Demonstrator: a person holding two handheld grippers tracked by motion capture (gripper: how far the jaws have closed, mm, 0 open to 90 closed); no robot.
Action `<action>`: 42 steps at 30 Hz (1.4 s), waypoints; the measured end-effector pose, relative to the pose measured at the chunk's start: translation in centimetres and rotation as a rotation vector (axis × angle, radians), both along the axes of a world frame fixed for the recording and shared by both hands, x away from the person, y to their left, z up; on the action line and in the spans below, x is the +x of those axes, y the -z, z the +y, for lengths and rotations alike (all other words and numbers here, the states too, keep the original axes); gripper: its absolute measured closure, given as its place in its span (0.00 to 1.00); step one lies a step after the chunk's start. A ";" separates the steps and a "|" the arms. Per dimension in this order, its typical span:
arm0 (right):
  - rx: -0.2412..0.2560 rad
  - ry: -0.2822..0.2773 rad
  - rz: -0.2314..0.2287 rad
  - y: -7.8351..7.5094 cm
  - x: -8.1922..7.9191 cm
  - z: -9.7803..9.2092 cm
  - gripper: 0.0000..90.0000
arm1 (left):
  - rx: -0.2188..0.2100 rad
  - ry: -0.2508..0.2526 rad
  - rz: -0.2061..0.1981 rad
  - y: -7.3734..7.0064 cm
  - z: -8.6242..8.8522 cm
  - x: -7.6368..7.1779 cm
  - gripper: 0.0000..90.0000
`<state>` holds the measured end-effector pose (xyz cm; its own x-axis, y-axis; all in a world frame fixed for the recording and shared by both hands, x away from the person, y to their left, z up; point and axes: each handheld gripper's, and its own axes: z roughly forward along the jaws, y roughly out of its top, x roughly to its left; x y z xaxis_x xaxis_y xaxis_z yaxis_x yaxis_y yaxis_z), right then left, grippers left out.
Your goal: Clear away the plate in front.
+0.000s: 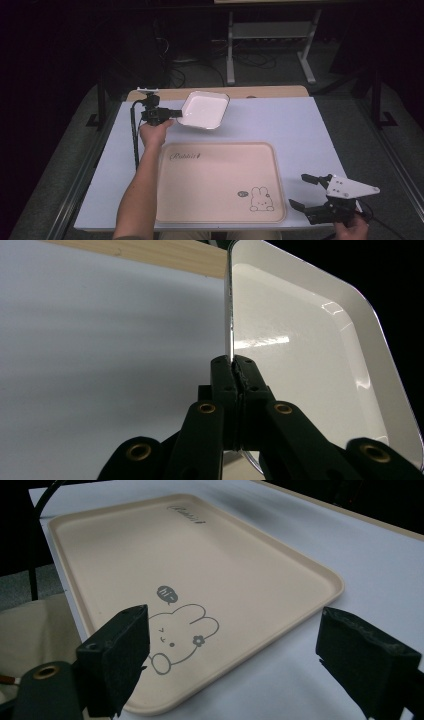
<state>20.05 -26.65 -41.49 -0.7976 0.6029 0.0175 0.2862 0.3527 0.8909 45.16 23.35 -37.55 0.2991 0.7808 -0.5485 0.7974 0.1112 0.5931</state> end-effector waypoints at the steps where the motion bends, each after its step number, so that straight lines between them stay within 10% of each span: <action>1: 0.000 0.002 0.000 0.0 0.0 0.0 0.15 | -0.006 0.001 -0.004 -0.1 0.1 -0.1 0.99; 25: -0.001 0.022 0.003 0.0 0.0 -0.1 0.15 | -0.046 0.052 -0.028 -0.4 2.2 -4.3 0.99; 42: -0.011 0.007 0.003 0.0 0.0 0.2 0.15 | 0.026 0.127 -0.019 1.8 1.4 -7.3 0.99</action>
